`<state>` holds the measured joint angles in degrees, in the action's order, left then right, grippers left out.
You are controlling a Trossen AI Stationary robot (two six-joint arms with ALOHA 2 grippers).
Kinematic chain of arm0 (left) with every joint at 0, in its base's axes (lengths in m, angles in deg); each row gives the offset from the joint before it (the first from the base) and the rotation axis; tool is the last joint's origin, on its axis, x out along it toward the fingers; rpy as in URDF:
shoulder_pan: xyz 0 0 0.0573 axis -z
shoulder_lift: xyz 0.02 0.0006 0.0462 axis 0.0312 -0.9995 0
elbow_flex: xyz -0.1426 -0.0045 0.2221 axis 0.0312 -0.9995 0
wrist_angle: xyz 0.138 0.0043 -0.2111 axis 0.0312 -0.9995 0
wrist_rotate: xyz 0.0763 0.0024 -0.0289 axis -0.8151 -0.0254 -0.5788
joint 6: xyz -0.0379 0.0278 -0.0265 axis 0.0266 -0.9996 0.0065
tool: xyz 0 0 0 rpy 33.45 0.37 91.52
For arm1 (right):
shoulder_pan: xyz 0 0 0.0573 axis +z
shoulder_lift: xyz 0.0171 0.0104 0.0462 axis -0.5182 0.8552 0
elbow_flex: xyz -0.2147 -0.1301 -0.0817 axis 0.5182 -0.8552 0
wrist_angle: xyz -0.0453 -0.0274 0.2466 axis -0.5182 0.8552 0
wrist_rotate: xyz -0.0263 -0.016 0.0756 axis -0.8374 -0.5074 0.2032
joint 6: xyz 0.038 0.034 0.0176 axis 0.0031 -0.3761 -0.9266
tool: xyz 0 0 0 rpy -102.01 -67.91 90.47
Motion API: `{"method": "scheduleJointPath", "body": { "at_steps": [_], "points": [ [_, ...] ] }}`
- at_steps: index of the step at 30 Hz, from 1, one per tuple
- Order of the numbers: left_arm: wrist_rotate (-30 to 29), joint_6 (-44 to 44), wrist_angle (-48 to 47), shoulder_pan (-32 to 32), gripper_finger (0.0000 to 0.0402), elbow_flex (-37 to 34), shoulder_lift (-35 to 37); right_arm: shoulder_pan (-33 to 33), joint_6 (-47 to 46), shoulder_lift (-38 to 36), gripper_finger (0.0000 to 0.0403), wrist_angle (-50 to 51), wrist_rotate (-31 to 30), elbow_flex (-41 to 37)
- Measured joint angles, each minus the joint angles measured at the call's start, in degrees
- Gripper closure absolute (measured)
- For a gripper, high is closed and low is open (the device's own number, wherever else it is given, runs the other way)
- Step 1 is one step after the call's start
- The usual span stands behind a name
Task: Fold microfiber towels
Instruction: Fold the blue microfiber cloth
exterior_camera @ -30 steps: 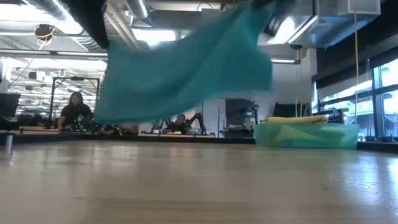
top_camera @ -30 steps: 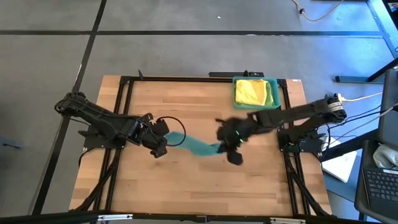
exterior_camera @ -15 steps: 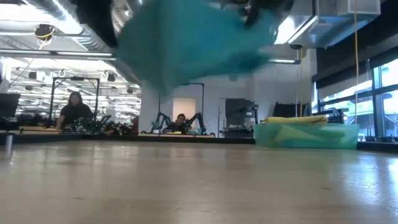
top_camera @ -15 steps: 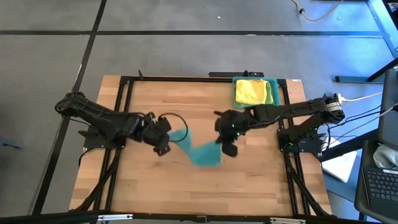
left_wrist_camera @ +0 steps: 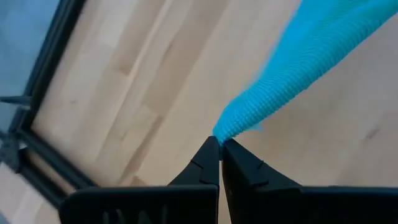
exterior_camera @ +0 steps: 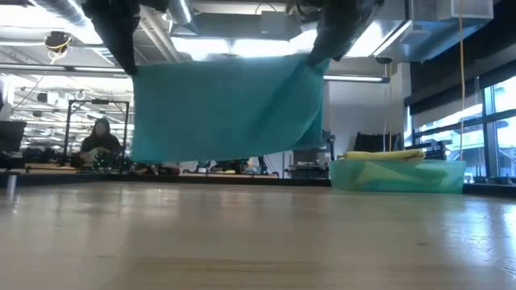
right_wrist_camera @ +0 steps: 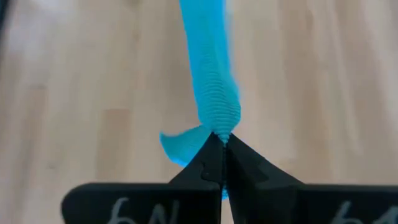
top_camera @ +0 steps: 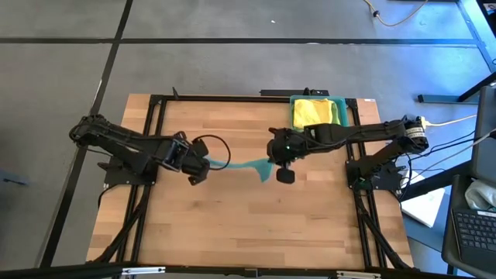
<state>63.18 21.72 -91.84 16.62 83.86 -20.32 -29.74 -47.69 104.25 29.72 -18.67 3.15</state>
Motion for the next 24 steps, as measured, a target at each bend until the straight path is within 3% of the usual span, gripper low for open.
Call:
{"method": "scheduleJointPath", "body": {
  "at_steps": [9,16,24],
  "points": [
    [-5.0,-2.0,-1.3,-2.8,0.0401,-3.6,0.0,-5.5,13.2,1.9,0.0396,-3.0,-1.1,0.0],
    [-5.3,1.4,2.8,-5.0,0.0401,-12.3,0.0,-10.2,18.7,3.7,0.0396,-3.0,-9.1,0.0],
    [-3.0,1.6,6.9,-4.3,0.0401,-13.6,0.0,-10.6,13.8,3.7,0.0396,-1.7,-3.2,0.1]
  ]
}}
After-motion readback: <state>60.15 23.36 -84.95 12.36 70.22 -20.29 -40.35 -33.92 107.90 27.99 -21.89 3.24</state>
